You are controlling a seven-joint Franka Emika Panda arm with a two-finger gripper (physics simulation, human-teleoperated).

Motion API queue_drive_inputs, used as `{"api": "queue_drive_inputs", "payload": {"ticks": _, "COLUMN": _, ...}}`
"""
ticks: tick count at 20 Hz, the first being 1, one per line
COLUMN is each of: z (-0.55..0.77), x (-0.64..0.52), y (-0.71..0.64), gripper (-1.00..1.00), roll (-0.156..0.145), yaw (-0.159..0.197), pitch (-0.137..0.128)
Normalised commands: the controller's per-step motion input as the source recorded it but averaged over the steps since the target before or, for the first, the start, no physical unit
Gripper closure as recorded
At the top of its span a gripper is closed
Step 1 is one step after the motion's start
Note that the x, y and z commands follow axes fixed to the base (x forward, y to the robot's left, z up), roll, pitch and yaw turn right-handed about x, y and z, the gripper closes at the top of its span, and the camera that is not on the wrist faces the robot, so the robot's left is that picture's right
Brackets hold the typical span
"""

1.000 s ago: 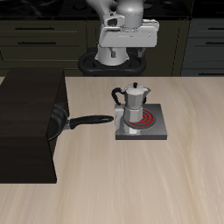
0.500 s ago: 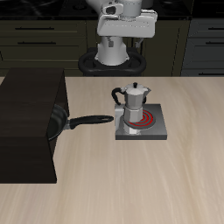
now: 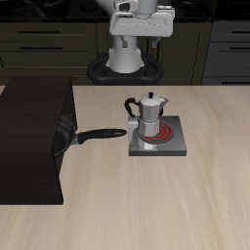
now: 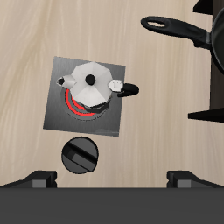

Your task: Place the moka pot on the stove and close the stove

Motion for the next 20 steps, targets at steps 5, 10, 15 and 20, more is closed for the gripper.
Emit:
{"api": "queue_drive_inputs", "payload": {"ticks": 5, "z": -0.04, "x": -0.30, "y": 0.04, "gripper": -1.00, "roll": 0.020, "yaw": 0.041, "pitch": 0.009}}
{"api": "queue_drive_inputs", "payload": {"ticks": 10, "z": -0.09, "x": -0.16, "y": -0.03, "gripper": -1.00, "roll": -0.003, "yaw": 0.046, "pitch": 0.011}}
{"api": "queue_drive_inputs", "payload": {"ticks": 15, "z": -0.20, "x": -0.04, "y": 0.00, "gripper": -1.00, "roll": 0.013, "yaw": 0.112, "pitch": 0.066}}
{"api": "queue_drive_inputs", "payload": {"ticks": 20, "z": -0.03, "x": -0.03, "y": -0.04, "gripper": -1.00, "roll": -0.009, "yaw": 0.072, "pitch": 0.023}}
